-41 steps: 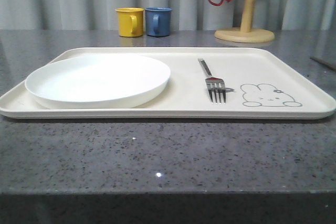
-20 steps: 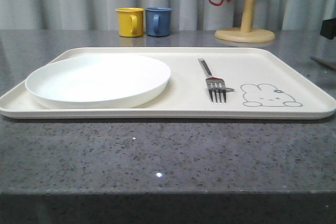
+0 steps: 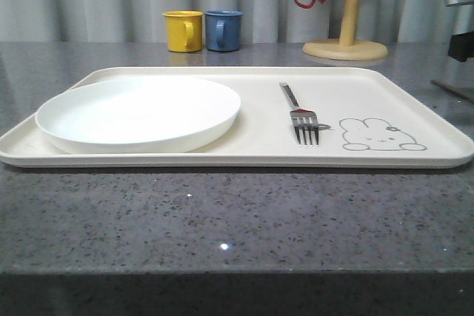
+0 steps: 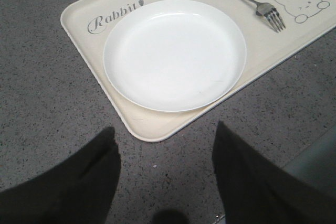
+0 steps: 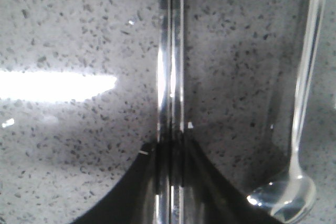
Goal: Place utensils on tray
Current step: 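Move the right gripper to the chopsticks and grasp them, then lower the chopsticks onto the tray beside the fork and release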
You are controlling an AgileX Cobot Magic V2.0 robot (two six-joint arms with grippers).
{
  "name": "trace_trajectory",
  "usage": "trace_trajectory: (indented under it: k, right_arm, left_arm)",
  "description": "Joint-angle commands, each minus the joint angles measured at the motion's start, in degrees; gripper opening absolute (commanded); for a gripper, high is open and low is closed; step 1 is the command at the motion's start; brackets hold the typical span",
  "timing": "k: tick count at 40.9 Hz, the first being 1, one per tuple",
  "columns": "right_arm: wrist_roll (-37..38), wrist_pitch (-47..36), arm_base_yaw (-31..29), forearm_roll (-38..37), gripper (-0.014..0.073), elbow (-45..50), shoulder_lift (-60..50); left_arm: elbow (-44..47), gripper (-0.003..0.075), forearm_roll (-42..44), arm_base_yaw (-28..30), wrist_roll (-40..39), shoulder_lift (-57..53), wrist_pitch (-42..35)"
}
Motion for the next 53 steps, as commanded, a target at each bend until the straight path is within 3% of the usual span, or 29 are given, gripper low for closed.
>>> trace_trajectory:
  k: [1, 15, 25, 35, 43, 53]
  right_arm:
    - [-0.6, 2.0, -0.3, 1.5, 0.0032, -2.4, -2.2]
    - [-0.6, 5.7, 8.7, 15.2, 0.0032, -6.6, -6.0]
    - [6.5, -2.5, 13.1, 23.8, 0.0055, -4.8, -4.2]
    - [9.5, -5.4, 14.3, 25.0, 0.0114, -4.6, -0.6]
    - [9.5, -4.5, 14.3, 25.0, 0.0231, -4.6, 0.8]
    - [6.3, -5.5, 14.3, 20.7, 0.0242, -4.7, -3.8]
  left_arm:
    - [-1.5, 0.0389, 0.1, -0.3, -0.6, 0.1, -3.8]
    - [-1.5, 0.0389, 0.1, -0.3, -0.6, 0.1, -3.8]
    - [-1.5, 0.0389, 0.1, -0.3, -0.6, 0.1, -3.8]
    - [-1.5, 0.0389, 0.1, -0.3, -0.6, 0.1, -3.8]
    - [-1.5, 0.0389, 0.1, -0.3, -0.6, 0.1, -3.8]
    - [-1.5, 0.0389, 0.1, -0.3, -0.6, 0.1, -3.8]
